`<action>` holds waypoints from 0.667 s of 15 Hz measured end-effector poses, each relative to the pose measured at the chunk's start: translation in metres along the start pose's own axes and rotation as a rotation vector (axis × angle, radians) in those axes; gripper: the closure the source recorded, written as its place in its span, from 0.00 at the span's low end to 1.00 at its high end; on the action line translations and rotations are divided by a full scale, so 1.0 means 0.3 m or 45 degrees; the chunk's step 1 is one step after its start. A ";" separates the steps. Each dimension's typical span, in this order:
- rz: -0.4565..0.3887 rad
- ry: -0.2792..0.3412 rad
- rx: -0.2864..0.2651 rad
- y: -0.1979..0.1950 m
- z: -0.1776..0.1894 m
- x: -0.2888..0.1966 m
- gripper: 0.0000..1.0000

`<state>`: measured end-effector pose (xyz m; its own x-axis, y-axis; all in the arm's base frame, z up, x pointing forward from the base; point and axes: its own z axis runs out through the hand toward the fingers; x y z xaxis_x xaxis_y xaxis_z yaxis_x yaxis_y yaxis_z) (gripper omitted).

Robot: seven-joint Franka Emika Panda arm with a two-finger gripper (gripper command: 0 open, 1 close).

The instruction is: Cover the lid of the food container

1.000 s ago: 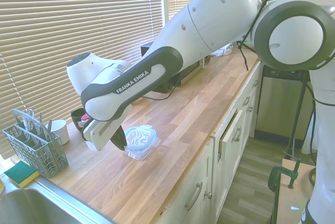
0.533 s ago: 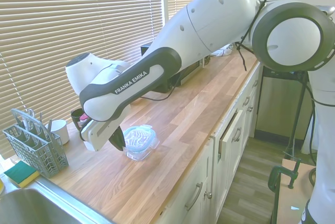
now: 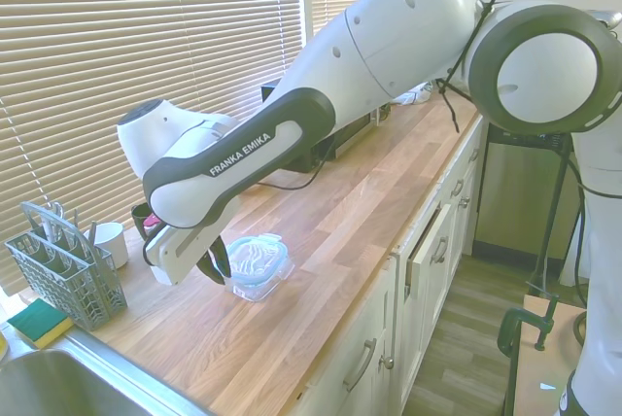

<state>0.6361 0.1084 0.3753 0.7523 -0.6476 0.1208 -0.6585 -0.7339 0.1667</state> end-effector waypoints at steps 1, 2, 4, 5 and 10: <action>0.001 -0.002 0.001 -0.002 0.000 -0.003 0.00; 0.003 -0.003 0.001 -0.004 0.001 -0.005 0.00; 0.002 -0.004 0.001 -0.006 0.004 -0.008 0.00; 0.002 -0.003 0.002 -0.006 0.004 -0.008 0.00; 0.008 0.015 0.027 0.012 -0.044 -0.007 0.00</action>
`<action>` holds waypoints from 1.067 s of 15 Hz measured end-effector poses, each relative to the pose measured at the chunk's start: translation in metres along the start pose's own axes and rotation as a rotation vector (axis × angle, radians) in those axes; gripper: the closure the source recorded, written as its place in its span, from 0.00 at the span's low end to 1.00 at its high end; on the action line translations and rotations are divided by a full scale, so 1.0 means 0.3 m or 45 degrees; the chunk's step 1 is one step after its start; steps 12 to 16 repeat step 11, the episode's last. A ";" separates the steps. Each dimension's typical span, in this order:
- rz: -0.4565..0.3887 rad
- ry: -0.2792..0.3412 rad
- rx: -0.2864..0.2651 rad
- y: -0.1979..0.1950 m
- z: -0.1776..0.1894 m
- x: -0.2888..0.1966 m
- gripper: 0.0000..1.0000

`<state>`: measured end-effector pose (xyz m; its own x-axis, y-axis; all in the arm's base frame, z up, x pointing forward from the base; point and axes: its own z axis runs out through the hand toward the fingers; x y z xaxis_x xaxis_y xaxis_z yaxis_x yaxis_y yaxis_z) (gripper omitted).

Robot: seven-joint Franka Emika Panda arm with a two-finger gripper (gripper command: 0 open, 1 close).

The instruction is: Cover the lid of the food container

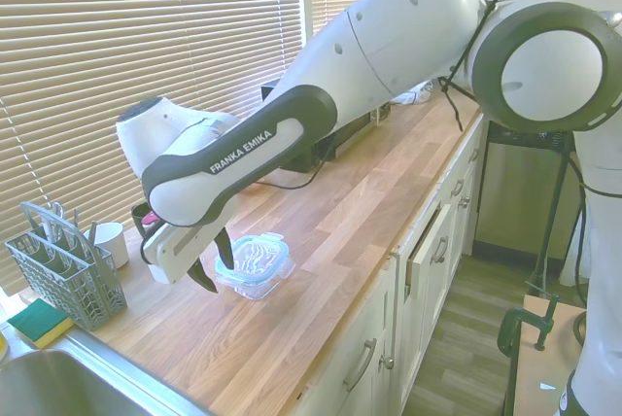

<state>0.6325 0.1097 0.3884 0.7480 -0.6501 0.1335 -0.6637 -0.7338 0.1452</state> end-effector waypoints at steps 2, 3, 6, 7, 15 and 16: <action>0.006 0.010 0.015 0.036 -0.037 -0.008 0.00; 0.013 0.015 0.027 0.064 -0.057 -0.007 0.00; 0.037 0.009 0.067 0.180 -0.111 0.012 0.00; 0.044 0.007 0.080 0.221 -0.121 0.016 0.00; 0.056 -0.003 0.103 0.330 -0.133 0.002 0.00; 0.056 -0.003 0.103 0.330 -0.133 0.002 0.00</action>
